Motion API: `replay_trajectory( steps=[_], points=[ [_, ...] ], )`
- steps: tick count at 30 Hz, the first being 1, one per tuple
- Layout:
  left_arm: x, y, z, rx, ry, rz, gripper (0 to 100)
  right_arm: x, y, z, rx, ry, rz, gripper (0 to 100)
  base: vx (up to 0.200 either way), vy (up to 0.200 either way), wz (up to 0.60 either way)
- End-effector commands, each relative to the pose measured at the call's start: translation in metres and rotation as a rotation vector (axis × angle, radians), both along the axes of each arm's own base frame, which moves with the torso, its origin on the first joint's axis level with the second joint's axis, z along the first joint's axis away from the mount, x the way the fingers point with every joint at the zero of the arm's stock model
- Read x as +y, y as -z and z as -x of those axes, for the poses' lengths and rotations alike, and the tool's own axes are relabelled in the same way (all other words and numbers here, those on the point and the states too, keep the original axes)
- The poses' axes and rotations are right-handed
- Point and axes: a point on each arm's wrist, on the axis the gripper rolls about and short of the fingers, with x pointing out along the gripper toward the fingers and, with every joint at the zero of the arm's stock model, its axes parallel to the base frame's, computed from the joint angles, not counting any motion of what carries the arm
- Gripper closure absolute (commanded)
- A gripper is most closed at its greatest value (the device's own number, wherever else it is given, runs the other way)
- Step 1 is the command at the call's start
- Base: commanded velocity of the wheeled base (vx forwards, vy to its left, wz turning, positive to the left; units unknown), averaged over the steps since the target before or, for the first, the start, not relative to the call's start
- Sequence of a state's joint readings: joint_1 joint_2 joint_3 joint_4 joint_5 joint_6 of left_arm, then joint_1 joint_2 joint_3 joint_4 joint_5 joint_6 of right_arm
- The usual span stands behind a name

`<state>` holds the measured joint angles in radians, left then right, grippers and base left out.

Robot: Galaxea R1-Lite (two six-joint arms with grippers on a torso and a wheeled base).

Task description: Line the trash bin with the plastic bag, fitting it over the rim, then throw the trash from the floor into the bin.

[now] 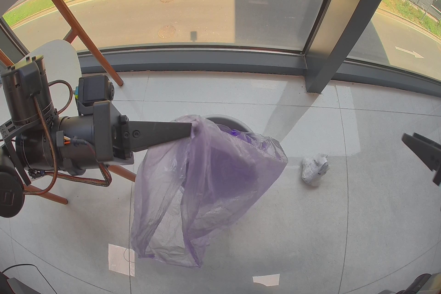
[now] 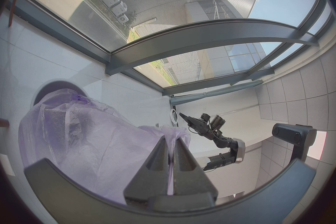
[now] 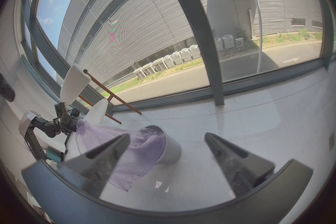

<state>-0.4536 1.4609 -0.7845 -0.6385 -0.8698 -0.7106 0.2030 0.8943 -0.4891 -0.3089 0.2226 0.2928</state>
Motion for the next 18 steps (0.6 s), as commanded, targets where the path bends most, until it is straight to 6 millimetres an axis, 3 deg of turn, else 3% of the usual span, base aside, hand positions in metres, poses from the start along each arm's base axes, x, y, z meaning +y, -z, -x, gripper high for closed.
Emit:
replay_trajectory(
  steps=[1, 9, 18],
  points=[
    [-0.001, 0.008, -0.003, 0.003, -0.040, -0.020, 100, 0.078, 0.057, -0.131, 0.206, -0.243, 0.021, 100, 0.000, 0.000, 0.00],
    [-0.002, 0.019, -0.004, -0.032, -0.027, -0.058, 100, 0.128, 0.112, -0.160, 0.247, -0.356, 0.042, 100, 0.000, 0.000, 0.00],
    [-0.003, 0.018, -0.006, -0.041, -0.021, -0.057, 100, 0.178, 0.135, -0.173, 0.225, -0.437, 0.009, 100, 0.000, 0.000, 0.00]
  ],
)
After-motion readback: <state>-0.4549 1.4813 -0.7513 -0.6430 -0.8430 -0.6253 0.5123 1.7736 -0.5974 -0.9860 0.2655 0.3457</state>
